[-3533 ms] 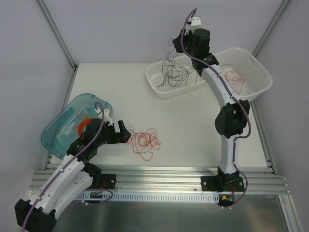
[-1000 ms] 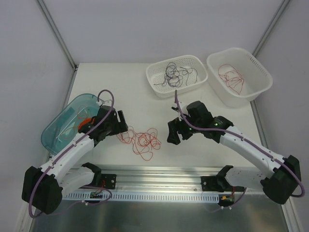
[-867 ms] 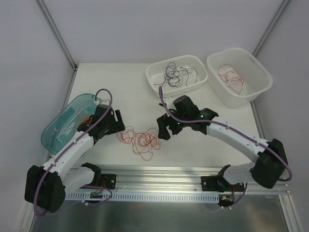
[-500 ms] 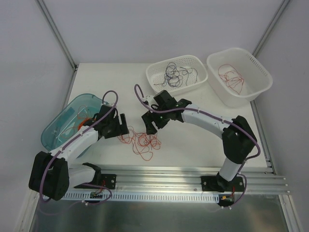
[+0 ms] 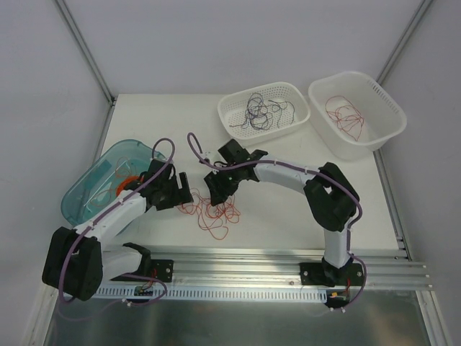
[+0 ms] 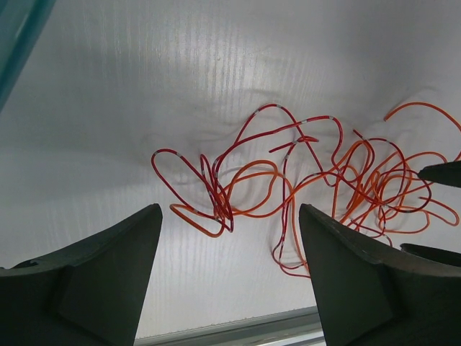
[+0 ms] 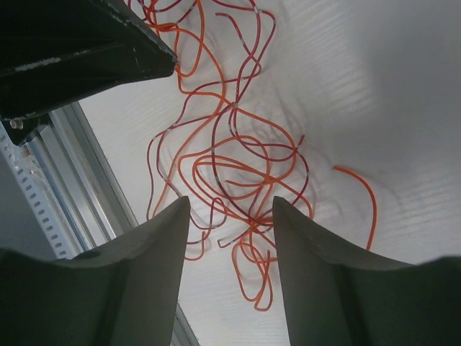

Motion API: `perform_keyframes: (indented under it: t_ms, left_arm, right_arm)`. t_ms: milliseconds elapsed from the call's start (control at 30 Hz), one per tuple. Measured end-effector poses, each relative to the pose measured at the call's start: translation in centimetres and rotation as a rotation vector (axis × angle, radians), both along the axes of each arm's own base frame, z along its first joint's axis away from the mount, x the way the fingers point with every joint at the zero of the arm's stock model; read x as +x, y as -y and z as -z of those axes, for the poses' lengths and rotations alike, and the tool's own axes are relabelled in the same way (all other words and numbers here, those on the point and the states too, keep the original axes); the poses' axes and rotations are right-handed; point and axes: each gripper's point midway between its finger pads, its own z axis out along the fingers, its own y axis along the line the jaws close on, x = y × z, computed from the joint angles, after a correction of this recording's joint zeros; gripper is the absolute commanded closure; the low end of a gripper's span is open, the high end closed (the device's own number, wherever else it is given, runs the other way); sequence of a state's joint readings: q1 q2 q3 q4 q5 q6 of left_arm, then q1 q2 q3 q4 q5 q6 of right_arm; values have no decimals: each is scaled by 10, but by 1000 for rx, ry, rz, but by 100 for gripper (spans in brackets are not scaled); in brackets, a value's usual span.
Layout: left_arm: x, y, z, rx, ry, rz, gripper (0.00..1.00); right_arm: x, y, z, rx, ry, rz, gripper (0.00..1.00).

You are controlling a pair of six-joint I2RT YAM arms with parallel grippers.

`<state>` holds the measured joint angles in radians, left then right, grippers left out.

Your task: Untangle the cables

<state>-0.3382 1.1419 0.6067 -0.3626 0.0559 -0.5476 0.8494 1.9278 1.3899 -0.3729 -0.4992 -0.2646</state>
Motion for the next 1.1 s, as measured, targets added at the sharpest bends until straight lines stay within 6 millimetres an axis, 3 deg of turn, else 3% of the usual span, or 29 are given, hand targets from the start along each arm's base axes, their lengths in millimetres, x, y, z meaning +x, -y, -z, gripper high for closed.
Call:
perform_keyframes:
  t_ms: [133,233,433,533,800,1100]
  left_arm:
    - [-1,0,6,6,-27,-7,22]
    - [-2,-1,14,15,-55,-15,22]
    - [-2,-2,28,35,-99,-27,22]
    - [4,-1,28,37,-93,-37,25]
    - [17,-4,31,72,-92,-59,42]
    - [25,0,31,66,-96,-55,44]
  right_arm:
    - [-5,-5,10,3,-28,-19,56]
    - [-6,-8,11,13,-34,-26,81]
    - [-5,-6,-4,29,-3,-25,99]
    - [-7,1,-39,58,52,-26,99]
    - [-18,33,-176,213,273,-40,99]
    - [-21,95,-292,325,488,83,99]
